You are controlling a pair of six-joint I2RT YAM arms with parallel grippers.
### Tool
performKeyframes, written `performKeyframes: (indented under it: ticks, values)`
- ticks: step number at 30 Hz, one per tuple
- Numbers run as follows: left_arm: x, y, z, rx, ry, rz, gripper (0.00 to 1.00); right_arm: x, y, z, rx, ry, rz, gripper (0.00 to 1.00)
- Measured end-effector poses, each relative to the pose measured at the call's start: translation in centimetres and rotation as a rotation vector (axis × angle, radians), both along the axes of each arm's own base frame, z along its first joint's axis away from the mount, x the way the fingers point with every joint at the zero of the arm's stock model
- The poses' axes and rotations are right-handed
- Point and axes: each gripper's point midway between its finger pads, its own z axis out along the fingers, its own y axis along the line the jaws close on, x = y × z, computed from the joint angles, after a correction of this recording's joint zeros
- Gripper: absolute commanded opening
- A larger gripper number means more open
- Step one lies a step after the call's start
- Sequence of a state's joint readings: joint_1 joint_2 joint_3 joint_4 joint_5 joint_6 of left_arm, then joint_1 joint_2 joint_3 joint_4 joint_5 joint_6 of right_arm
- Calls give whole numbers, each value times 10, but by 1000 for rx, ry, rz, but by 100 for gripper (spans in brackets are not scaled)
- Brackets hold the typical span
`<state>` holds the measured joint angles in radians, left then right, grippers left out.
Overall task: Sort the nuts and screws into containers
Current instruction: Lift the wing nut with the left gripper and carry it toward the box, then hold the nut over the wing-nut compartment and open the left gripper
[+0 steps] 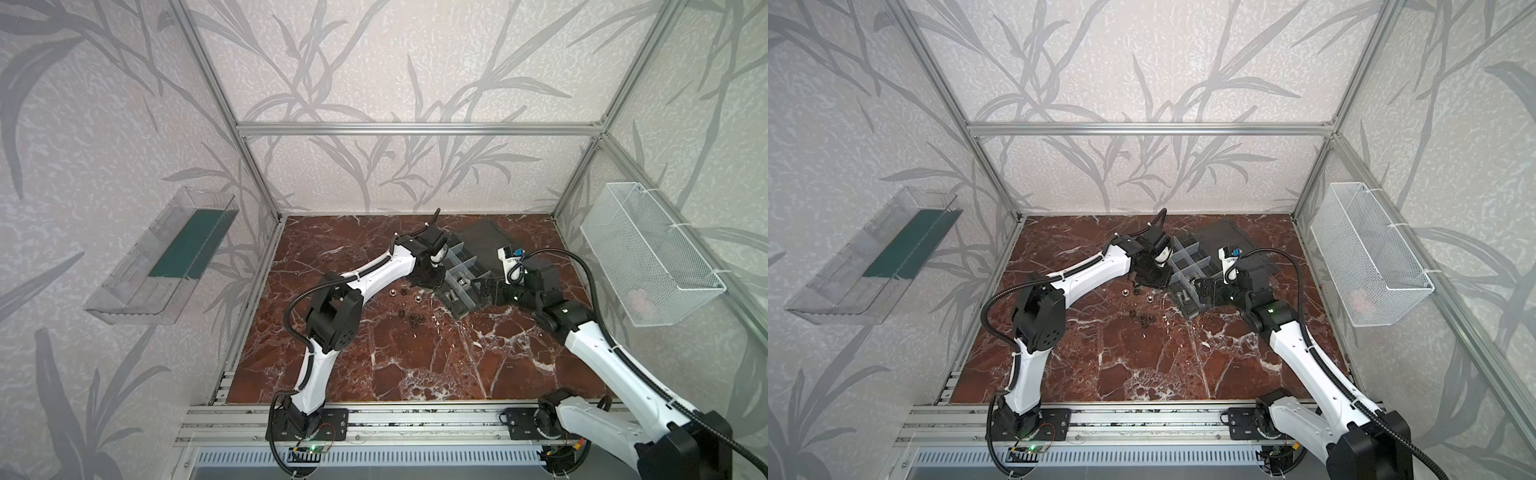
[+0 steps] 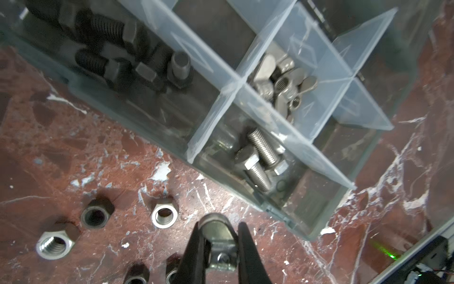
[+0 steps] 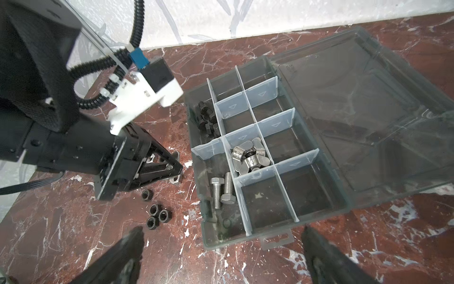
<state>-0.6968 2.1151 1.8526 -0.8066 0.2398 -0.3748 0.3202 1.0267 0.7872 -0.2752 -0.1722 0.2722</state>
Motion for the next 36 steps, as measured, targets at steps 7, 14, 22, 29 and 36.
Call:
performKeyframes:
  ticks: [7,14,22,29,36]
  values:
    - [27,-31,53,-147,-99,19,16,-2,-11,-5,-2,26,-38,99]
    - [44,-69,46,-236,-98,20,16,-4,-14,-8,9,49,-56,99]
    - [36,-93,-4,-211,-22,0,16,-8,-17,-20,14,85,-72,99]
    - [35,-94,-14,-198,-15,-4,17,-12,-17,-26,20,113,-69,99]
    - [38,-97,-21,-199,-12,-5,18,-13,-17,-27,20,121,-70,99]
